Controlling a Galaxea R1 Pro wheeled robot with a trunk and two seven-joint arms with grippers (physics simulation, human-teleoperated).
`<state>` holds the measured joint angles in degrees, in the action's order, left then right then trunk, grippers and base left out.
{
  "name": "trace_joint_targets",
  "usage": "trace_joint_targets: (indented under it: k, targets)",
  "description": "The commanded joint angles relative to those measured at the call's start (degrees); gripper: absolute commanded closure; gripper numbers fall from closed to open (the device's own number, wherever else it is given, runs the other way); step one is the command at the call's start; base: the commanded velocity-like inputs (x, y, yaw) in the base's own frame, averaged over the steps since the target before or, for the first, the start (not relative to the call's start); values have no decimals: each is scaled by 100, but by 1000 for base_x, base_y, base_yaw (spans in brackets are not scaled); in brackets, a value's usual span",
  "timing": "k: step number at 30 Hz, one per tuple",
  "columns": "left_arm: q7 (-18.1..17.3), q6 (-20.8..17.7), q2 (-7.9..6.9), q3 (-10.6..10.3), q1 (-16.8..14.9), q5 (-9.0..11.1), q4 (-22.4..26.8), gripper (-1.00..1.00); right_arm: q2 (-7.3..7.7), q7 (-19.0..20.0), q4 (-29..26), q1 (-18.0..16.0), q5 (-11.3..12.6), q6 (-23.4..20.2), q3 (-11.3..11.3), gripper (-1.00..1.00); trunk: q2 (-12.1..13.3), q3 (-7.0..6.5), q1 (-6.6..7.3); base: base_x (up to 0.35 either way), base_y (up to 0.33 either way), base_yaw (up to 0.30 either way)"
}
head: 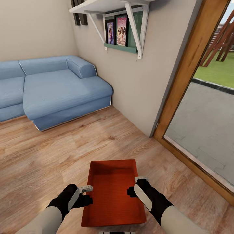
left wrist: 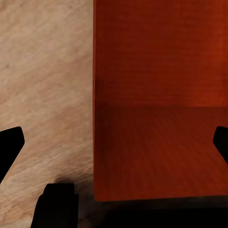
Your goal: Move the two storage containers from the living room to the garage. In the garage, place one container on the floor and stack the other container on top of it (either order is fine).
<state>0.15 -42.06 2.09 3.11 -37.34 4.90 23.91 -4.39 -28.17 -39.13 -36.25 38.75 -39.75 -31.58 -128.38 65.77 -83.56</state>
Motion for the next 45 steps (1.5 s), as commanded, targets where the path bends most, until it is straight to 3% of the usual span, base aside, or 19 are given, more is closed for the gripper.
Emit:
trace_joint_targets:
  k: [1, 45]
  targets:
    - [2, -31, 5, 32, -1, 20, 8, -100, 3, -57, -7, -5, 58, -6, -24, -100, -2, 4, 1, 0, 0, 0]
    - [8, -31, 6, 32, -1, 20, 8, -100, 6, -57, 14, -5, 55, -6, -33, -100, -2, 221, 1, 0, 0, 0]
